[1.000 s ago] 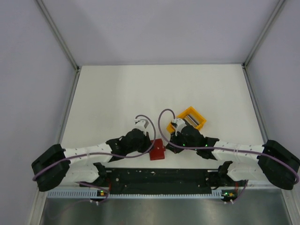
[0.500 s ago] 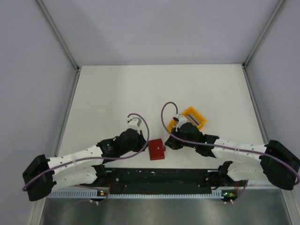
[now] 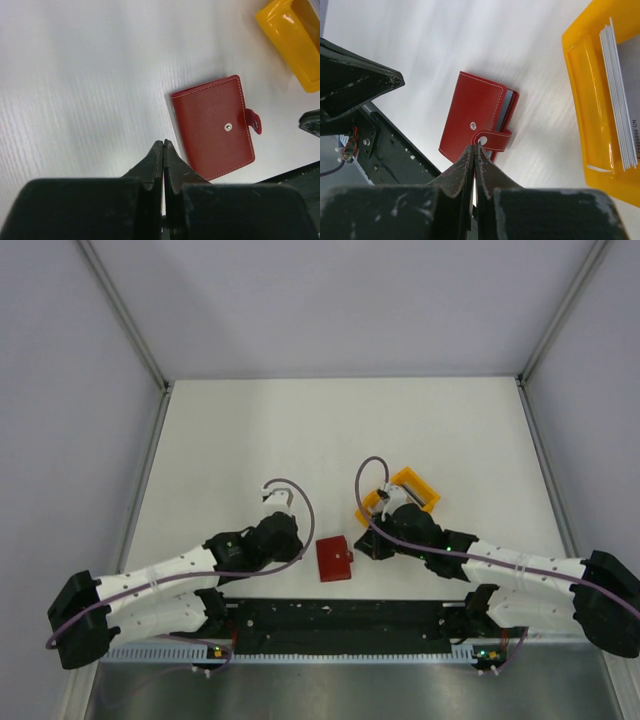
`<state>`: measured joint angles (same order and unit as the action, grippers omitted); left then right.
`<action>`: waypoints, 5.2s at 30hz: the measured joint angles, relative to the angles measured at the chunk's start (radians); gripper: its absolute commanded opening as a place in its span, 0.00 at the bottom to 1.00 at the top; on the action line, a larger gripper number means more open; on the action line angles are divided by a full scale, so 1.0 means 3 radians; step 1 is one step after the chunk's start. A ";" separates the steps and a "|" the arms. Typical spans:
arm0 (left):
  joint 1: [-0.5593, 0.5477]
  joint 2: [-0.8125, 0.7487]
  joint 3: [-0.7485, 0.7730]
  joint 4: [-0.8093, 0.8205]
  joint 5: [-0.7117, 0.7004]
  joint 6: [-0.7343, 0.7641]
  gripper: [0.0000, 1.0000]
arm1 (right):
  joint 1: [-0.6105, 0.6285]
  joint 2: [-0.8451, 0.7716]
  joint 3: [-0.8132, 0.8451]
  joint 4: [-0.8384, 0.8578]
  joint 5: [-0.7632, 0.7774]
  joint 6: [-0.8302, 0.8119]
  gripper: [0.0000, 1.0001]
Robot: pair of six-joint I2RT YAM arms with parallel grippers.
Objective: Put the credit cards into the card holder
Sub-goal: Close the card holder at the center of the board.
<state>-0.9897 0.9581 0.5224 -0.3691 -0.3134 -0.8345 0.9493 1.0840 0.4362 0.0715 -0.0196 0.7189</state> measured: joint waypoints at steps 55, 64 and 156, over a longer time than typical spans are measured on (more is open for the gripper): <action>0.0000 0.0796 -0.0037 0.1207 0.0473 0.0097 0.00 | -0.0088 -0.0908 -0.0212 -0.0968 0.0526 -0.0215 0.02; 0.0000 0.0696 -0.0085 0.1207 0.0474 0.0090 0.00 | -0.0099 -0.0821 -0.0211 -0.1011 0.0526 -0.0219 0.02; 0.0001 0.1069 -0.0359 0.1694 0.0870 0.0173 0.00 | -0.0114 0.1091 0.0237 0.0415 -0.0566 -0.0375 0.00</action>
<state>-0.9894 1.2789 0.4149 0.1390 -0.0525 -0.7826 0.9150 1.4113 0.5072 0.1959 -0.1894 0.6064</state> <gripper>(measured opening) 0.007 0.003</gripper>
